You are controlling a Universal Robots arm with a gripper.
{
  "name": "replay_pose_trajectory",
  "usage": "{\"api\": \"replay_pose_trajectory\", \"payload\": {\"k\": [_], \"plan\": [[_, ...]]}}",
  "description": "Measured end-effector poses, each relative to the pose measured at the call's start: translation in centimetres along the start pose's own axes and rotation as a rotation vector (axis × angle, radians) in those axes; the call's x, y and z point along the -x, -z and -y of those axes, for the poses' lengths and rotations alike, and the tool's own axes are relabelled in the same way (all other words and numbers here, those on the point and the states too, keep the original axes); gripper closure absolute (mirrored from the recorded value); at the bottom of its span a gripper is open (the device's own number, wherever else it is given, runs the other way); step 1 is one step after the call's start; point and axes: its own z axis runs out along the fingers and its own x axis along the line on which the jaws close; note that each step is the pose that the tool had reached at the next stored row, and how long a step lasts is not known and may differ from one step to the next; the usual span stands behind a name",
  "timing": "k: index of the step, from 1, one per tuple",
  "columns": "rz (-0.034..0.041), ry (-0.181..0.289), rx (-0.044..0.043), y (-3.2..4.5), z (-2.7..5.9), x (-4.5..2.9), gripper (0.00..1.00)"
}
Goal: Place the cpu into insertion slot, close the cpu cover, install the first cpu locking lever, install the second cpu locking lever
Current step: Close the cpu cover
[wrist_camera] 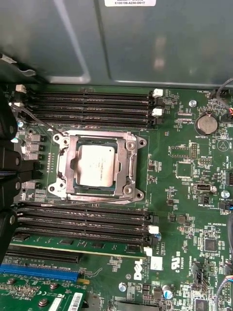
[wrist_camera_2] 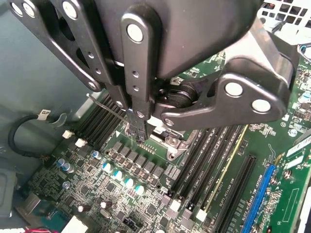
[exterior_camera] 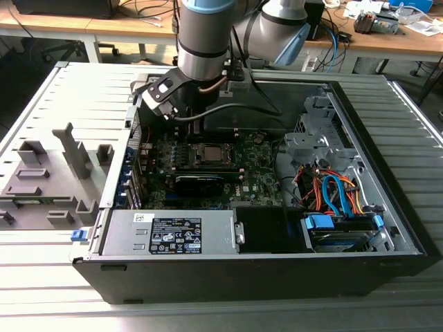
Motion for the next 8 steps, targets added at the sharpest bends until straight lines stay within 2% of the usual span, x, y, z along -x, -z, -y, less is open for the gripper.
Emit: {"api": "replay_pose_trajectory", "payload": {"k": [4, 8], "plan": [[0.0006, 0.005, -0.0006, -0.12, 0.07, 0.08, 0.89], [0.0045, 0.035, -0.0029, -0.64, 0.0, 0.15, 0.89]]}}
